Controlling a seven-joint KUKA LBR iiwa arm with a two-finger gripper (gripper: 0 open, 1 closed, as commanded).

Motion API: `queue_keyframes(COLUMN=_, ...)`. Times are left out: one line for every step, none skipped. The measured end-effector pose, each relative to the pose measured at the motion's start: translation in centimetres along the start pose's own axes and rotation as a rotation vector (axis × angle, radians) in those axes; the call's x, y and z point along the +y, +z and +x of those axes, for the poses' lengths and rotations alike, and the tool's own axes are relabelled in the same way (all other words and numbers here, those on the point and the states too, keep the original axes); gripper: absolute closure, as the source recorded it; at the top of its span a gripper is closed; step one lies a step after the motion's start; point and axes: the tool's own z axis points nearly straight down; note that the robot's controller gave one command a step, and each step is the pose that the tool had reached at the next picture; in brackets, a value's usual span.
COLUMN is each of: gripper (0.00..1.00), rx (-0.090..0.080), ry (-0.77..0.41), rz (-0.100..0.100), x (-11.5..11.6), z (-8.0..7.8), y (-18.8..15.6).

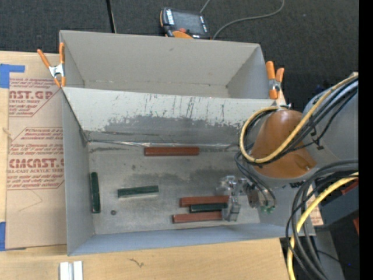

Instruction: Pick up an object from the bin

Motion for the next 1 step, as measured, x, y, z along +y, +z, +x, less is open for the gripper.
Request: queue_keyframes(gripper=1.00, rx=-0.009, ry=-0.034, rz=0.001, x=1.09, z=0.63, y=-15.90)
